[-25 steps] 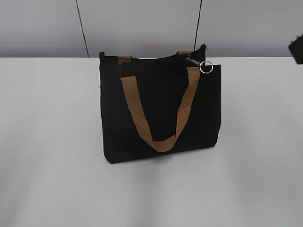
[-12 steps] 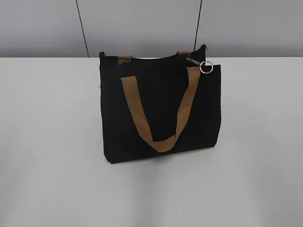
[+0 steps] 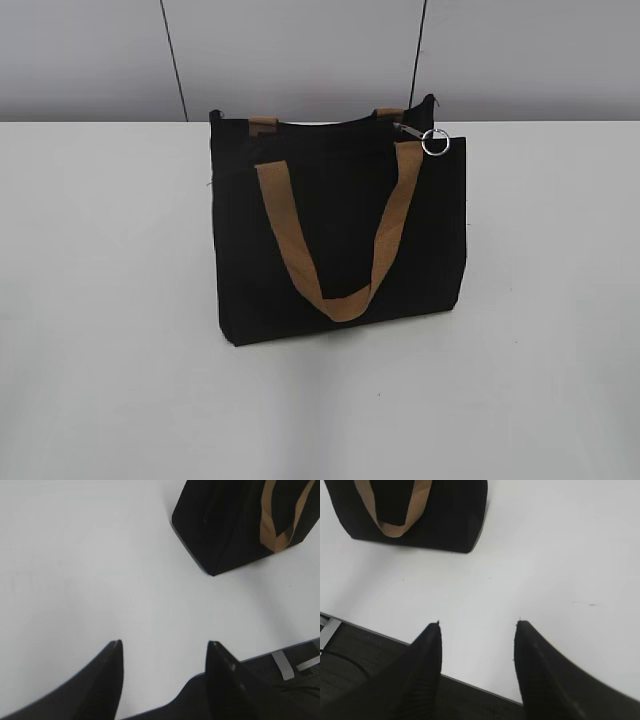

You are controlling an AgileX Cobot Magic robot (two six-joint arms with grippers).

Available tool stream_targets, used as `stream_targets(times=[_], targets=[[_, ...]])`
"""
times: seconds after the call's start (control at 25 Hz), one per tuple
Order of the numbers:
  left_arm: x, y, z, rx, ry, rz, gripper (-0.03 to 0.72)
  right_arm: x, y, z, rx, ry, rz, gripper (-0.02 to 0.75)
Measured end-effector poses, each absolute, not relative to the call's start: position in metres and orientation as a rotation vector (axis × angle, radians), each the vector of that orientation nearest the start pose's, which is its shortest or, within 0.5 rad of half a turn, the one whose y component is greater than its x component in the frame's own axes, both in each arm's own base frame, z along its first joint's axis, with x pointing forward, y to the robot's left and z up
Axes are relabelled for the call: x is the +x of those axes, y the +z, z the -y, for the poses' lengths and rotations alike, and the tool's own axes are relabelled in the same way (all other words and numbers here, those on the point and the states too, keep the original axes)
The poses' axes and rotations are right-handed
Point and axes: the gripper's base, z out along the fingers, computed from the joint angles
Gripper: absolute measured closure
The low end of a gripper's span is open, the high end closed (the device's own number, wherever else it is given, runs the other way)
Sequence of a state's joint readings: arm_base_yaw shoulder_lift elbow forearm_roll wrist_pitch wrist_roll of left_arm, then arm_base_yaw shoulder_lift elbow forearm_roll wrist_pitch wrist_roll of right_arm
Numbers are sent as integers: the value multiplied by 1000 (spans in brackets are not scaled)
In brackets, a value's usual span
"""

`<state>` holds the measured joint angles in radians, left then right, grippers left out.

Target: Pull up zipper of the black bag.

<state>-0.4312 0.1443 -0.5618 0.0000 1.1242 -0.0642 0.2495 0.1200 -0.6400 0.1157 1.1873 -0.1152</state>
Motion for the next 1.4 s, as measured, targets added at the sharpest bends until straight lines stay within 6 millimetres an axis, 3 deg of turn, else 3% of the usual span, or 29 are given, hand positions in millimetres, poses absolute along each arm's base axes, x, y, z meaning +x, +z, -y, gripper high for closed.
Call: stream_targets(times=[0.24,0.36,0.56,0.84,1.4], targets=[[-4,289,-2,416,-279,-2078,291,-25,302,2,-371,144,-2058,365],[-6,286,-3,412,-284,-2042,291,-23,298,3,-369,133,-2074,370],[-3,284,-2,408,-288,-2021,291,-12,272,0,-366,131,-2171,379],[-3,285,-2,408,-289,-2017,292,-2,269,-1,-347,129,-2109,378],[-3,285,-2,408,-289,-2017,312,-2,269,-1,-344,131,-2098,378]])
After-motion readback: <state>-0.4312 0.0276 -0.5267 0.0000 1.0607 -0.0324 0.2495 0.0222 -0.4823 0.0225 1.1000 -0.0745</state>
